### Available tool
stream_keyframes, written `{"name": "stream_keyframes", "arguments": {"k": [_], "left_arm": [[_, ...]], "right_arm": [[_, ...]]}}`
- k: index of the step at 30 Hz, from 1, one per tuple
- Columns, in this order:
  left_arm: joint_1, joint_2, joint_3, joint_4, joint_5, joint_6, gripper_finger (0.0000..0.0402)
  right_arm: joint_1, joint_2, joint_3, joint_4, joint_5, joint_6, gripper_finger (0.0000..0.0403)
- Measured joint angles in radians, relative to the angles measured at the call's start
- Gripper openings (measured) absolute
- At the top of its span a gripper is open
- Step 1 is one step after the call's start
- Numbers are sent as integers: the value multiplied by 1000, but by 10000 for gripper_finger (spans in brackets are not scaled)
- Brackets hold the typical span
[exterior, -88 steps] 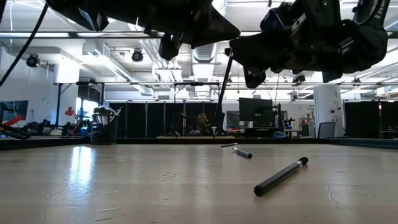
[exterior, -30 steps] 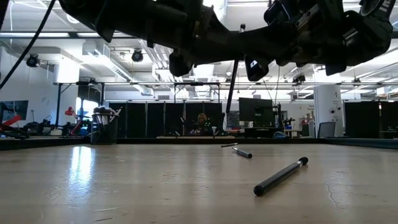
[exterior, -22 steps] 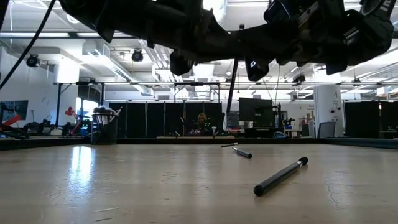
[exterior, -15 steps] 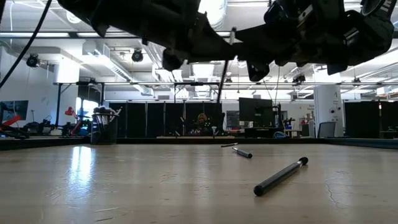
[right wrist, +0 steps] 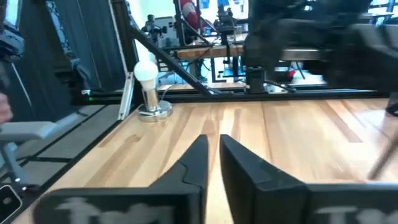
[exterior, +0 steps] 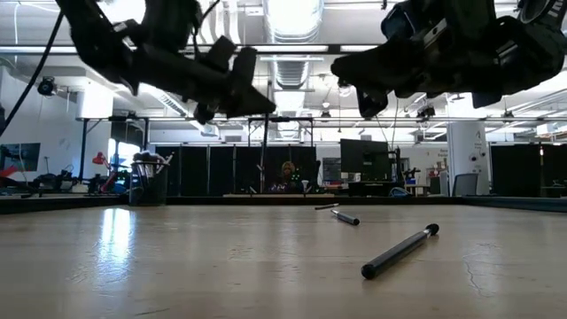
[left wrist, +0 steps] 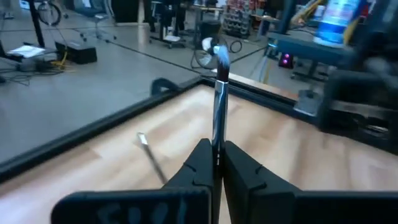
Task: Put items in baskets/containers
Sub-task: Put the black eyeshadow brush into the black pen holder
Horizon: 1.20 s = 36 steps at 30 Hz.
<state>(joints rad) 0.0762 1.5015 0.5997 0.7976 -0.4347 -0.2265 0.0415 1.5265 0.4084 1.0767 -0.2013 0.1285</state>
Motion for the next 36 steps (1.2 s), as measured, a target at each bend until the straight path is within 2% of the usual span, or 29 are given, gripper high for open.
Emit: {"name": "stream_keyframes", "arguments": {"k": [4,9,13,19,23,30,36], "left_arm": [[163,9,13,8,89,51,11],[348,7,22,16,94,98,11],[446,-26,12,23,-10,128,11],[457,-134,-47,81,-211,258,11],[459,-233,-143,152,-313,312,11],[524,-361,-278,224,-367,321,11],[611,-380,-313,220,-371,297,11]], "right_arm": [[1,0,0,3,0,-2,11],[0,-1,0,3,2,-2,8],[0,-1,0,3,3,-9,8],[0,-2,-3,-8,22,-10,8],[0,-2,-8,-10,21,-16,8],[0,-2,-10,-11,22,-17,8],[0,-2,-10,-10,27,-17,8]]}}
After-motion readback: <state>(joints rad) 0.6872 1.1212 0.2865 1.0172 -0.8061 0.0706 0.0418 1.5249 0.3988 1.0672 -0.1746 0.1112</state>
